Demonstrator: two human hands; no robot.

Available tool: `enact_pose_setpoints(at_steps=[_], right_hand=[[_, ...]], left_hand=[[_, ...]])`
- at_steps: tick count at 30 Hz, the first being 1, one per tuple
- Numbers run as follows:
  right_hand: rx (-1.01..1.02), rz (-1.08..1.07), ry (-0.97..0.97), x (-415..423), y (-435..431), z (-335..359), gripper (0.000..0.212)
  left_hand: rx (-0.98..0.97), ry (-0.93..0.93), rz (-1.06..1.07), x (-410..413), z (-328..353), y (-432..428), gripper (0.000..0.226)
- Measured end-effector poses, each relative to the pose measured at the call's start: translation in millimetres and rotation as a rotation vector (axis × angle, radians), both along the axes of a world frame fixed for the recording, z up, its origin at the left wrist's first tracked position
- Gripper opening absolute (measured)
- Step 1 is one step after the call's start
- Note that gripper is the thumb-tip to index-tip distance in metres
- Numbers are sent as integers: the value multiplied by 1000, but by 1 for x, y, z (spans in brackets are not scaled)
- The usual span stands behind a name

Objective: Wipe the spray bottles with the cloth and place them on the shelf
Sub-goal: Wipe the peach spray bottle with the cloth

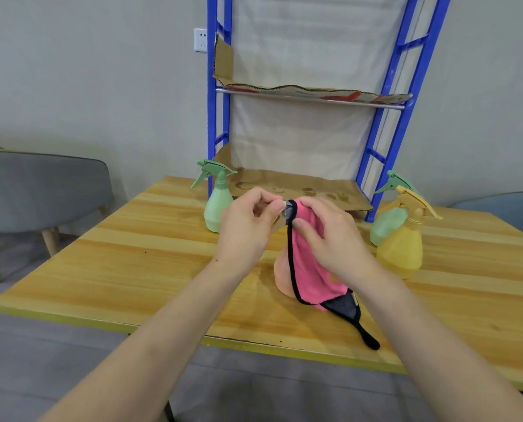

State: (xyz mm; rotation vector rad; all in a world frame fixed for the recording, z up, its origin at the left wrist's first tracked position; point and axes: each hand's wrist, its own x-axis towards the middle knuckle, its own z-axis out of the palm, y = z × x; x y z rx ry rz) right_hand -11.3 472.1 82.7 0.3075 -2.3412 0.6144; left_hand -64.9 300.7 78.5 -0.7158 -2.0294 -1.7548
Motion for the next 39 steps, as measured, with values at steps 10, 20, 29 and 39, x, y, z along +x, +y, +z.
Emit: enact_pose_setpoints(at_steps=[10, 20, 29, 39], right_hand=[[27, -75, 63, -1, -14, -10, 24], [-49, -92, 78, 0, -11, -9, 20], [-15, 107, 14, -1, 13, 1, 25], [-166, -23, 9, 2, 1, 0, 12]], left_hand=[[-16, -29, 16, 4, 2, -3, 8], [41, -97, -27, 7, 4, 3, 9], [12, -65, -52, 11, 11, 1, 8], [82, -86, -104, 7, 2, 5, 7]])
